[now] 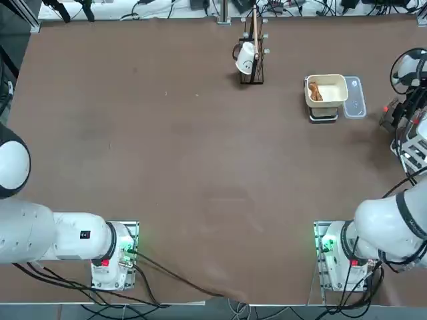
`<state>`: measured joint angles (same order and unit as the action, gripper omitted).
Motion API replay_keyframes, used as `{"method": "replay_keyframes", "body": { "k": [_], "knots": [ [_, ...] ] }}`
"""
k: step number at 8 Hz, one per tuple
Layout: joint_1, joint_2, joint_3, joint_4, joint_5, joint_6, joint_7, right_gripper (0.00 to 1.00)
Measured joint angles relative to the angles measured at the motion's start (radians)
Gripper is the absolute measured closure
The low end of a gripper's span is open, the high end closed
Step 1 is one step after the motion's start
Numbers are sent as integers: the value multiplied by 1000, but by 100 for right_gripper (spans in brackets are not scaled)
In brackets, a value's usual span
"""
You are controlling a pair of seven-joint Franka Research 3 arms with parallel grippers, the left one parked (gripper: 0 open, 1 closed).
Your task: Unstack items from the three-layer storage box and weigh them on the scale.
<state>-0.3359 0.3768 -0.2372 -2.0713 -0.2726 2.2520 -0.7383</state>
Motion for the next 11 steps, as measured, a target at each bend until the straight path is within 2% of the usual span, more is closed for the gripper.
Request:
{"method": "replay_keyframes", "body": {
  "k": [2,3,4,5,8,11],
  "knots": [
    [-2,6,0,0,0,6,0,10],
    [-2,5,0,0,0,6,4,15],
    [-1,4,2,0,1,6,17,22],
    [1,-2,7,1,1,-7,33,34],
    [47,-40,17,27,1,-95,91,35],
    [125,-84,24,145,17,-309,111,35]
  ]
}}
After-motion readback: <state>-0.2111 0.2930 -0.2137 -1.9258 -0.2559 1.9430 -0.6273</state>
